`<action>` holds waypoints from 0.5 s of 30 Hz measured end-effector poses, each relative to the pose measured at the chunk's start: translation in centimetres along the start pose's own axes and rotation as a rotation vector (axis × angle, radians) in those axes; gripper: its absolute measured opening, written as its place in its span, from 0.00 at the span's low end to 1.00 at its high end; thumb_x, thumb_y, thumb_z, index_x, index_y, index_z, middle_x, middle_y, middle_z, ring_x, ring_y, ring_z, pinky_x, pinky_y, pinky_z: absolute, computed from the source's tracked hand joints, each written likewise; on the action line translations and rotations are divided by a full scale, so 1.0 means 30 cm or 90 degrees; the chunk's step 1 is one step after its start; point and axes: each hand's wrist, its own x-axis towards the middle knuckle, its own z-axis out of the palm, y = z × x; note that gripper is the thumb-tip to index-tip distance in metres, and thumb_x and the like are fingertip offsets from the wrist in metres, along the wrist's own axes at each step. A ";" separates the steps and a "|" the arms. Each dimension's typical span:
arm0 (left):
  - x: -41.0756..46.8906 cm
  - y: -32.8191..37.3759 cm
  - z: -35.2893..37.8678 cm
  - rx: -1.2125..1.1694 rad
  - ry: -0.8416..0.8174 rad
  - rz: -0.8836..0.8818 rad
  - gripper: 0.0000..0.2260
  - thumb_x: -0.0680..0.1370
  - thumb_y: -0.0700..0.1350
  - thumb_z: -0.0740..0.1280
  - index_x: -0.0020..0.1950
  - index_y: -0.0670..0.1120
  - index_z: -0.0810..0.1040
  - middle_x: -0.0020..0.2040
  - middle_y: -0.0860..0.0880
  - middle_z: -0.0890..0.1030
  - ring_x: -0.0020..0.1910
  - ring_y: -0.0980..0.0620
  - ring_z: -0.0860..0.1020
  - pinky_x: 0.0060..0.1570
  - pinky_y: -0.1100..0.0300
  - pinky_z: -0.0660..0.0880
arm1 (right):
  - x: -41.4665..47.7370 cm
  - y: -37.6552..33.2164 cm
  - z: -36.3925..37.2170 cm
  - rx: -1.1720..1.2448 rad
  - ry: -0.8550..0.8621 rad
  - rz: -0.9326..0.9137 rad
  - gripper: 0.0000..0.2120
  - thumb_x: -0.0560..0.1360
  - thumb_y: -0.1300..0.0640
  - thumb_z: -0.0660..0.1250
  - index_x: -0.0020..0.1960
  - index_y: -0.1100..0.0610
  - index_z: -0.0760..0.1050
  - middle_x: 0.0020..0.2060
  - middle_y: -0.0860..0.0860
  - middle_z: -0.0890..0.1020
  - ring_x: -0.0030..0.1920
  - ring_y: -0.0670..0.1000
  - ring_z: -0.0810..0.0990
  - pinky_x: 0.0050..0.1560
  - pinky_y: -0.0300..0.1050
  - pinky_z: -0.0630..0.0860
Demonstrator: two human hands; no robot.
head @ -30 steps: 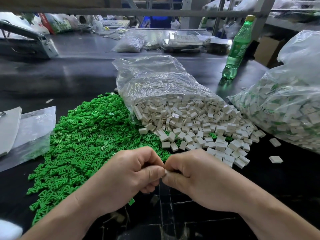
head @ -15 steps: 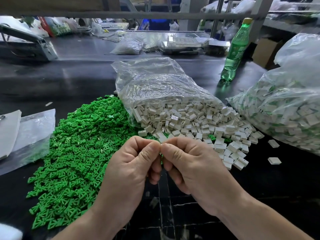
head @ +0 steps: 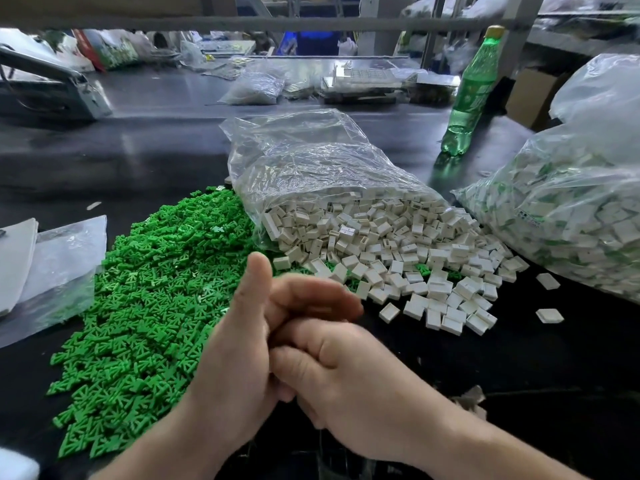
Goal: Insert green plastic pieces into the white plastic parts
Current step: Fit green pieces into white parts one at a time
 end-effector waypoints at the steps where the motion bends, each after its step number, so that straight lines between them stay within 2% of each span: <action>1: -0.005 -0.011 0.013 -0.007 -0.013 -0.019 0.38 0.75 0.71 0.54 0.48 0.38 0.83 0.52 0.34 0.83 0.51 0.38 0.83 0.45 0.53 0.81 | 0.000 -0.004 0.011 0.009 0.003 -0.003 0.12 0.82 0.59 0.65 0.40 0.48 0.77 0.31 0.39 0.79 0.31 0.35 0.77 0.32 0.28 0.70; 4: -0.016 -0.020 0.037 -0.028 0.050 0.018 0.33 0.76 0.67 0.57 0.35 0.38 0.83 0.45 0.32 0.83 0.48 0.34 0.83 0.44 0.52 0.82 | 0.000 0.006 0.028 -0.023 0.035 -0.038 0.12 0.81 0.60 0.65 0.41 0.48 0.78 0.31 0.39 0.77 0.34 0.37 0.78 0.34 0.30 0.72; 5: -0.018 -0.019 0.041 -0.033 0.072 0.037 0.31 0.76 0.65 0.58 0.33 0.39 0.83 0.43 0.32 0.83 0.47 0.34 0.83 0.43 0.54 0.81 | -0.003 0.009 0.031 -0.039 0.046 -0.054 0.10 0.81 0.60 0.66 0.43 0.50 0.80 0.34 0.40 0.78 0.37 0.40 0.80 0.37 0.35 0.75; 6: -0.019 -0.017 0.046 -0.034 0.086 0.052 0.30 0.76 0.64 0.58 0.32 0.39 0.82 0.41 0.32 0.83 0.46 0.34 0.83 0.43 0.55 0.81 | -0.004 0.011 0.036 -0.049 0.054 -0.069 0.08 0.81 0.60 0.66 0.45 0.53 0.81 0.36 0.44 0.79 0.40 0.43 0.81 0.40 0.43 0.79; 8: -0.025 -0.013 0.058 -0.048 0.102 0.065 0.29 0.76 0.62 0.59 0.30 0.40 0.81 0.39 0.32 0.83 0.44 0.33 0.83 0.43 0.56 0.81 | -0.008 0.010 0.046 -0.059 0.065 -0.093 0.06 0.81 0.61 0.66 0.49 0.58 0.82 0.41 0.52 0.82 0.45 0.50 0.83 0.45 0.55 0.81; 12: -0.032 -0.012 0.069 -0.050 0.118 0.080 0.28 0.77 0.61 0.59 0.28 0.42 0.80 0.37 0.33 0.83 0.43 0.34 0.84 0.43 0.57 0.81 | -0.012 0.004 0.045 -0.108 0.081 -0.112 0.07 0.81 0.59 0.65 0.54 0.57 0.82 0.46 0.53 0.83 0.49 0.49 0.82 0.49 0.51 0.80; 15: -0.030 -0.011 0.067 -0.042 0.092 0.068 0.29 0.77 0.63 0.58 0.31 0.41 0.81 0.39 0.33 0.83 0.44 0.35 0.84 0.43 0.57 0.81 | -0.015 0.004 0.041 -0.089 0.055 -0.104 0.06 0.81 0.60 0.65 0.51 0.58 0.81 0.43 0.52 0.82 0.46 0.49 0.83 0.46 0.53 0.81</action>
